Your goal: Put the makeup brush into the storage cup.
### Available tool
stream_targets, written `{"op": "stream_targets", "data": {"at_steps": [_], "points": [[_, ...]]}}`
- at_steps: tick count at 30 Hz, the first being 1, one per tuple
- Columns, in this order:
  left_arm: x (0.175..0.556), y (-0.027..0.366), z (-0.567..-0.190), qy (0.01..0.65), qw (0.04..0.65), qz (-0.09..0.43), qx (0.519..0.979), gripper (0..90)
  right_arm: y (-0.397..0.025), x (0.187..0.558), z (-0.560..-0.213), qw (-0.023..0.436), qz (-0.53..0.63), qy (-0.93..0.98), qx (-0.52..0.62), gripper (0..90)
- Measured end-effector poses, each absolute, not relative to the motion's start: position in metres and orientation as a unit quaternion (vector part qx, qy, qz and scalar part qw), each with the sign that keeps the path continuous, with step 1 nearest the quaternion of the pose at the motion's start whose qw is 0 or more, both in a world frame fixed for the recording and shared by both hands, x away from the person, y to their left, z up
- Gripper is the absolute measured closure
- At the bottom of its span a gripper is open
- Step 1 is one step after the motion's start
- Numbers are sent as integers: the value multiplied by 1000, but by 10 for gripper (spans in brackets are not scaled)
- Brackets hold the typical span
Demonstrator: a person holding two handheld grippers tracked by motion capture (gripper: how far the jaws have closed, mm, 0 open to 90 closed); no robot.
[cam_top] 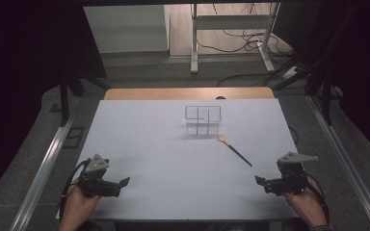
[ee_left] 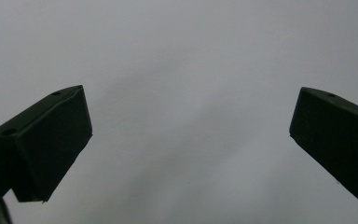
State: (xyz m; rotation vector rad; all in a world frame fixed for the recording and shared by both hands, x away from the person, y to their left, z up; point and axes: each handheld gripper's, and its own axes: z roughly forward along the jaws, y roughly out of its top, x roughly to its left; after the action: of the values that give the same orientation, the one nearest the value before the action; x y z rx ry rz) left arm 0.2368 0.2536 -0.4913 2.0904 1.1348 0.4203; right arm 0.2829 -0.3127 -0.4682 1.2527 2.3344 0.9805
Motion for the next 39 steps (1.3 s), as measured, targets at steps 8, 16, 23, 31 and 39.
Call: {"op": "stream_targets", "data": {"at_steps": [8, 16, 23, 31, 39], "points": [[236, 260, -492, 440, 361, 159, 807, 0, -311, 285, -470, 162, 337, 822, 430, 0], [236, 263, -491, 442, 384, 148, 797, 0, -310, 286, -472, 163, 332, 825, 427, 0], [236, 262, -491, 442, 376, 148, 801, 0, -310, 287, -472, 164, 334, 822, 431, 0], [236, 264, -491, 447, 379, 151, 796, 0, -308, 288, -472, 166, 330, 822, 434, 0], [236, 264, -490, 451, 378, 152, 794, 0, -308, 290, -468, 173, 334, 816, 439, 0]]}}
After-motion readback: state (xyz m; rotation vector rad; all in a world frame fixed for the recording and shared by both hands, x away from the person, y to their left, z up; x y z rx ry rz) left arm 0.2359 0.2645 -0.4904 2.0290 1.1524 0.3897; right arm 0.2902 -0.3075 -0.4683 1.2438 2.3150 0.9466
